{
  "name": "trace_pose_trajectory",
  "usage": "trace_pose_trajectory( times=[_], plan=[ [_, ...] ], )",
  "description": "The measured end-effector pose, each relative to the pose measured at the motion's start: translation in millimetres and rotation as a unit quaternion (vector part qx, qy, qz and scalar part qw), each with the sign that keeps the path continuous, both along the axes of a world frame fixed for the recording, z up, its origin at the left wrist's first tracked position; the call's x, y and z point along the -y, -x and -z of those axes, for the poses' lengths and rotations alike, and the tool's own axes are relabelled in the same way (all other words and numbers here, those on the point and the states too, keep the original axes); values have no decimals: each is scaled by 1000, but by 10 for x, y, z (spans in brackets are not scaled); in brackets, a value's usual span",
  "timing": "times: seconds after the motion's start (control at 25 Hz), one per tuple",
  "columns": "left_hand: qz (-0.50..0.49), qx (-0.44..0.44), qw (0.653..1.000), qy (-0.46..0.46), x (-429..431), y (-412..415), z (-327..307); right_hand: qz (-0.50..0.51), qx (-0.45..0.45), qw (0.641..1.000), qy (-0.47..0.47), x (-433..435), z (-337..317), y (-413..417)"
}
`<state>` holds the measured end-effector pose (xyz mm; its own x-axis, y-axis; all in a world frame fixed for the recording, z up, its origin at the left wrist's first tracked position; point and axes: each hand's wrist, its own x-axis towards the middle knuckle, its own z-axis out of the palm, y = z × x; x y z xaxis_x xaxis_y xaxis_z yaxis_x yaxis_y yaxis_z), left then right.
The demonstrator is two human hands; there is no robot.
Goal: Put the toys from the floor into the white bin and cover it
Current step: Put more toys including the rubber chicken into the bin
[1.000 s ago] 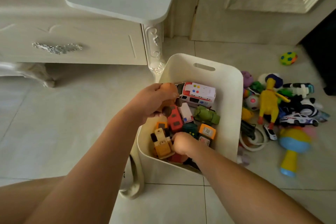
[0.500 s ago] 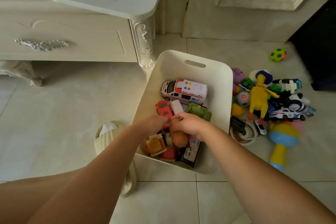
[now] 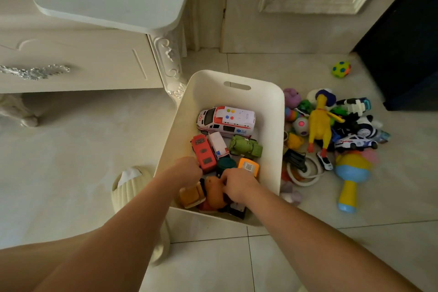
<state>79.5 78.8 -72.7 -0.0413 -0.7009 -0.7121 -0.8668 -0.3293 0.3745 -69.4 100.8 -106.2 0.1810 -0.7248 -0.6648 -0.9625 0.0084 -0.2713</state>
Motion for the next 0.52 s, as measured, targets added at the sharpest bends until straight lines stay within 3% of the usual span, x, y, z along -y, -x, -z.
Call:
trace_pose_trajectory(
  times=[0.12,0.24,0.32,0.36,0.4,0.52],
  plan=[
    [-42,-60,992,102,163,304,-244,138,109,980,95,125,-377,127],
    [-127,-231,944,196,236,817,-563,295,235,895,239,282,-861,571],
    [-115,-304,919,221,189,1167,-724,374,264,834,309,340,-968,1029],
    [-104,-325,915,217,152,1322,-790,401,249,823,316,349,-921,1281],
    [-96,-344,911,204,126,1470,-808,420,217,830,298,342,-806,1539],
    [-100,-385,902,169,92,1723,-730,361,98,910,180,180,-177,2050]
  ],
)
